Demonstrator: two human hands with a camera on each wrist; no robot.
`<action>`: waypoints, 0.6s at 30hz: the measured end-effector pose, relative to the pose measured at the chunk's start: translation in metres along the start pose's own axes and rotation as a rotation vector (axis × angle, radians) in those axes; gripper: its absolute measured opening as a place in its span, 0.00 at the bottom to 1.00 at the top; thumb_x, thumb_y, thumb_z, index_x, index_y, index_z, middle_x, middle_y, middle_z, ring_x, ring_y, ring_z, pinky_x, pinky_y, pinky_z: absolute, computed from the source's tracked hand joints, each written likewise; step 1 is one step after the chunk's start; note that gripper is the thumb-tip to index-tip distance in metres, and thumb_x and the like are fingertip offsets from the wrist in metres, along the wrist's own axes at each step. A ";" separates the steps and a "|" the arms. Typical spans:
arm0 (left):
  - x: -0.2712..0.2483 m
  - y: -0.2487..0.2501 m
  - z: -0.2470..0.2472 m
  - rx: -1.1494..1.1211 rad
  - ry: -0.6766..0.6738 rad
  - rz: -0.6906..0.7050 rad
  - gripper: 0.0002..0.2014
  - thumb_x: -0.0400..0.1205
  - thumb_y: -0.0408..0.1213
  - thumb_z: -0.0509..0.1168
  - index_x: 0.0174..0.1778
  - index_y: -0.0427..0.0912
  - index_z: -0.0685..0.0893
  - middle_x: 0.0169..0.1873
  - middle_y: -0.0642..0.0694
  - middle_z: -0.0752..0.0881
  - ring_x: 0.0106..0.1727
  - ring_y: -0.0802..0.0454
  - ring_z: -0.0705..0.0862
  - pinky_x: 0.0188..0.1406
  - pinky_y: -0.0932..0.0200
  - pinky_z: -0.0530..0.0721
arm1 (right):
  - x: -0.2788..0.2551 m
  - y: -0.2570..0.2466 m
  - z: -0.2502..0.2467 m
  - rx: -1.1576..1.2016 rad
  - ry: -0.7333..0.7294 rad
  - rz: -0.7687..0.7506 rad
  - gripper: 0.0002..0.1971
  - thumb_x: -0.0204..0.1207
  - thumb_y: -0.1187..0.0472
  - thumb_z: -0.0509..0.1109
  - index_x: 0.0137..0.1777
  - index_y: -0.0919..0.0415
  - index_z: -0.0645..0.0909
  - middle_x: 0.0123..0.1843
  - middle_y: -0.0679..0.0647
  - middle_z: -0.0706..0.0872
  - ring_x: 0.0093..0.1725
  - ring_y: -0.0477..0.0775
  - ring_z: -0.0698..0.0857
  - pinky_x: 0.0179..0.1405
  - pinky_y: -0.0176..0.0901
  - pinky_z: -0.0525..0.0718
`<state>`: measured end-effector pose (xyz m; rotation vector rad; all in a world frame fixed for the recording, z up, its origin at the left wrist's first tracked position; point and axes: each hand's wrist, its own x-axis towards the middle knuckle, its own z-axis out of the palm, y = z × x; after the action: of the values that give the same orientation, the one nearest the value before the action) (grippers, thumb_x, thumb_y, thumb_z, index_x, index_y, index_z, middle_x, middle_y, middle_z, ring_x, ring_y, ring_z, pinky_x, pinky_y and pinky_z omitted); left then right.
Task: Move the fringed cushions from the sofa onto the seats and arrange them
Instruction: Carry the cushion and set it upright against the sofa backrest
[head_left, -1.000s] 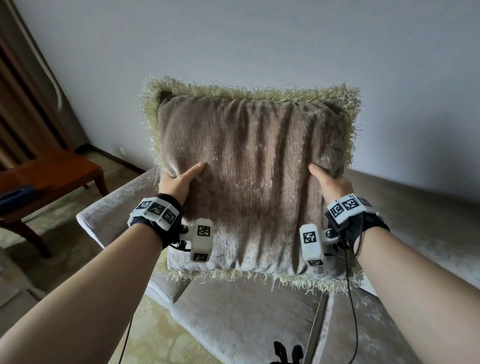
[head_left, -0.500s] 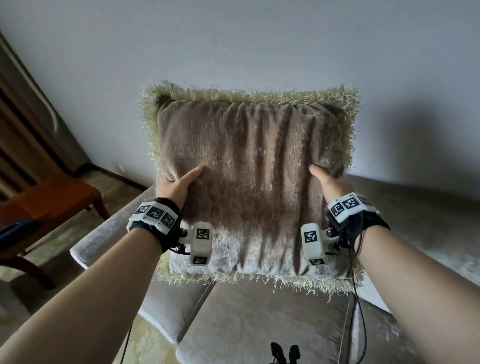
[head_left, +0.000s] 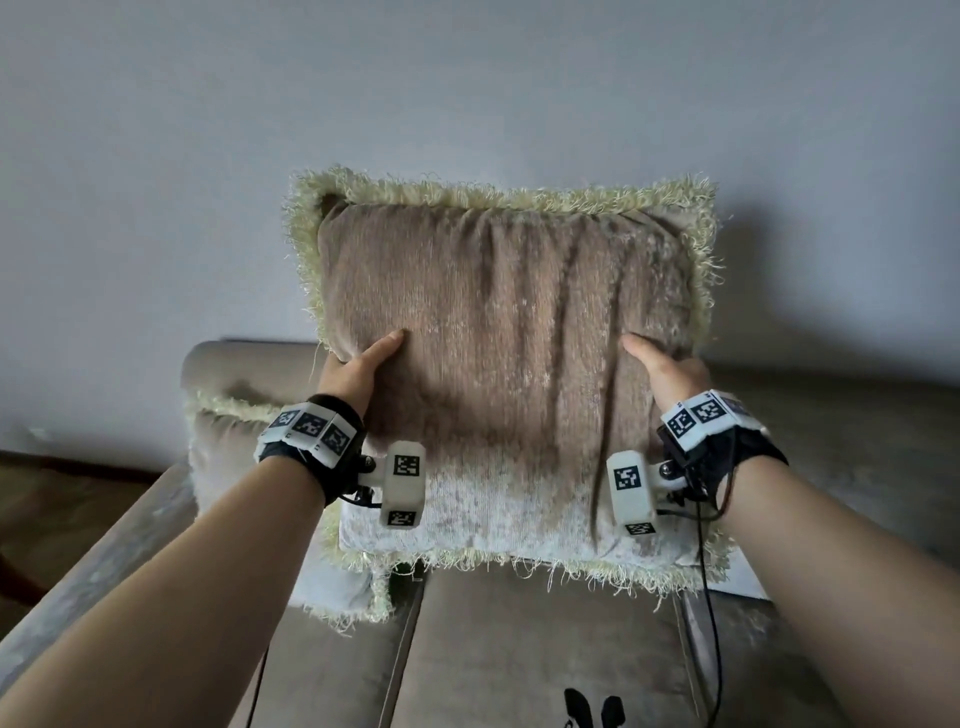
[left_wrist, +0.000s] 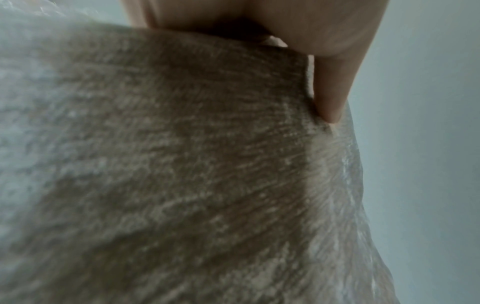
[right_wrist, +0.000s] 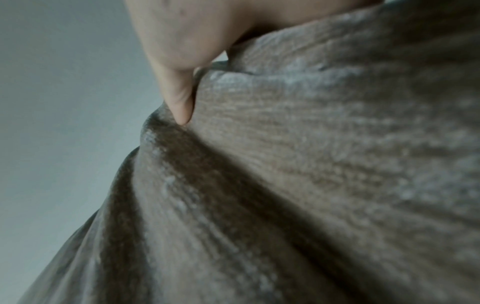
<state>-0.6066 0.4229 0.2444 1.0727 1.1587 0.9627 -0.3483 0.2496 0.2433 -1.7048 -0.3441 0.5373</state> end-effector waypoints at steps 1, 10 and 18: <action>0.007 0.002 0.001 -0.001 -0.020 -0.006 0.29 0.74 0.49 0.84 0.65 0.45 0.79 0.64 0.41 0.89 0.68 0.37 0.89 0.75 0.36 0.85 | -0.004 -0.003 0.001 0.009 0.009 0.000 0.23 0.69 0.40 0.77 0.52 0.57 0.78 0.39 0.50 0.83 0.35 0.50 0.80 0.29 0.38 0.71; 0.037 0.011 0.010 0.034 -0.131 -0.037 0.64 0.42 0.65 0.83 0.75 0.37 0.80 0.68 0.41 0.88 0.68 0.37 0.88 0.76 0.37 0.84 | -0.012 -0.003 0.000 0.036 0.147 0.000 0.32 0.69 0.39 0.76 0.67 0.60 0.80 0.52 0.52 0.85 0.46 0.55 0.82 0.33 0.36 0.70; 0.021 -0.044 0.074 0.092 -0.164 -0.115 0.36 0.73 0.52 0.84 0.72 0.40 0.78 0.64 0.44 0.86 0.71 0.38 0.86 0.77 0.37 0.83 | 0.013 0.048 -0.055 -0.032 0.176 0.166 0.26 0.66 0.35 0.75 0.52 0.52 0.75 0.39 0.45 0.80 0.39 0.51 0.81 0.48 0.44 0.71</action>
<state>-0.5286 0.4231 0.2020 1.1239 1.1254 0.7240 -0.3114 0.1998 0.2019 -1.8068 -0.0855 0.5004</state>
